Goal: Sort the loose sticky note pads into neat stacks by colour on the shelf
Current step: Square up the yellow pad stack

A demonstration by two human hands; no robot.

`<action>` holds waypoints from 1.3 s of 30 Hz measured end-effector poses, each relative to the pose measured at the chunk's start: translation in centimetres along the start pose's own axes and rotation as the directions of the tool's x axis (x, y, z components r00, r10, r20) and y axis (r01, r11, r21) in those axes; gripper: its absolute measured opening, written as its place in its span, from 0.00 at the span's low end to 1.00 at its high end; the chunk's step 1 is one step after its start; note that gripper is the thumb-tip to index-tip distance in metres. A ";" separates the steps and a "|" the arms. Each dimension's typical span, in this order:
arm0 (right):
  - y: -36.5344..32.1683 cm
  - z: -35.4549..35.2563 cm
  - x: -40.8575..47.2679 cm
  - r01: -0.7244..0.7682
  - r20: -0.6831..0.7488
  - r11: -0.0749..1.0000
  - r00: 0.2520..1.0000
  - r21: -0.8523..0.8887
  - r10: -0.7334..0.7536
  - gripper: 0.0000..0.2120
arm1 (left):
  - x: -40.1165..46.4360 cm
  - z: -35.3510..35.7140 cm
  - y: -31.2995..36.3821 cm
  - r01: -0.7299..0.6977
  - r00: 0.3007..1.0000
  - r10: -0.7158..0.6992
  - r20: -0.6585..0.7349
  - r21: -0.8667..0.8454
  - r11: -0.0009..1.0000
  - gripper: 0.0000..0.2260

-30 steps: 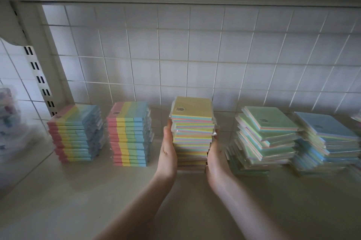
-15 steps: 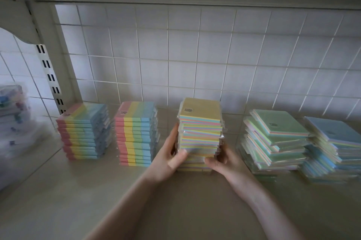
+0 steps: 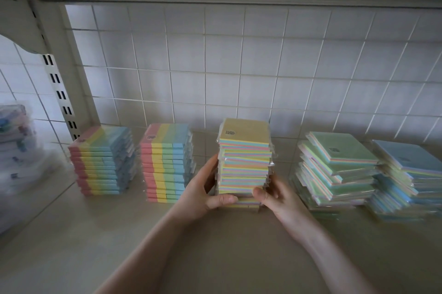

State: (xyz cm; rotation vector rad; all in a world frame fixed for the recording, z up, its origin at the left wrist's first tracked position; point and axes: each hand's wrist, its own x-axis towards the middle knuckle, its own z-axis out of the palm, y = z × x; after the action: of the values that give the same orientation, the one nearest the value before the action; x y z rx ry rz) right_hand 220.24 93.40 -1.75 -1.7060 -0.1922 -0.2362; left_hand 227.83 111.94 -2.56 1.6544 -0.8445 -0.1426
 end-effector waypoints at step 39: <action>-4.9 1.6 5.0 -0.230 -0.381 0.908 0.850 0.351 0.363 0.42 | 3.9 1.7 5.1 0.201 0.892 -0.346 -0.291 -0.429 0.881 0.15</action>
State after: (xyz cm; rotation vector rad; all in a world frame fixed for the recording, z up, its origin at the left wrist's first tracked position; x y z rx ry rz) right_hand 223.86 95.69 4.04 -1.3214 0.3633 -0.3349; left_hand 227.50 108.19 2.93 1.3556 -0.2667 -0.1865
